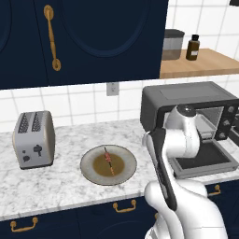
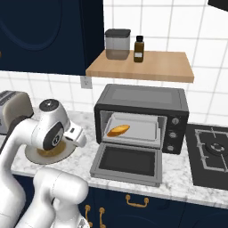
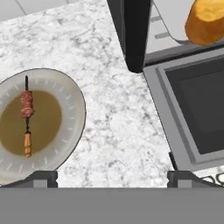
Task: Pick up the kebab skewer and baguette bread, and place them inside the toaster oven. Close the toaster oven door and start by setting the timer.
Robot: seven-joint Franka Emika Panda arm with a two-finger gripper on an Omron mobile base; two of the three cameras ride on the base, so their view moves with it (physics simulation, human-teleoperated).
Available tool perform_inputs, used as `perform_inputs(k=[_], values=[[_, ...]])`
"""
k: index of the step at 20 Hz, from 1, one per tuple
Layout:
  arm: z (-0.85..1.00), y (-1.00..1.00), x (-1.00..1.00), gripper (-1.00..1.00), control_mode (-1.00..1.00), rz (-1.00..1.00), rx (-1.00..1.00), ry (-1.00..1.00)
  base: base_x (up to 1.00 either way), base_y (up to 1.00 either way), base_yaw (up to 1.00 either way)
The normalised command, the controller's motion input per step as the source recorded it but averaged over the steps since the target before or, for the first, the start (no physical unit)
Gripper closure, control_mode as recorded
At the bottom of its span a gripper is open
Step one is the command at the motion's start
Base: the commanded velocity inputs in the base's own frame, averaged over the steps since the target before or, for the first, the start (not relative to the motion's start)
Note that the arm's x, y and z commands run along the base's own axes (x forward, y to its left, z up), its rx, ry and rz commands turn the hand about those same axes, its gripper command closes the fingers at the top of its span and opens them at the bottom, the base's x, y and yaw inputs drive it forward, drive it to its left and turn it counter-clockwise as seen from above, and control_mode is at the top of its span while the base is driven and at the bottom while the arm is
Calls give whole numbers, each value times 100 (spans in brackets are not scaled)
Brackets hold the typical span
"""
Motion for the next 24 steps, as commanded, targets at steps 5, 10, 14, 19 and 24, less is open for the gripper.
perform_inputs(k=[5,10,14,19,24], values=[[-3,100,55,-100,-100,9,0,20,0,0,0],[-43,81,27,-100,-100,8,0,9,0,0,0],[-60,49,32,-100,-100,3,0,3,0,0,0],[-47,26,26,-100,-100,0,0,6,0,0,0],[-41,21,15,-100,-100,0,0,7,0,0,0]])
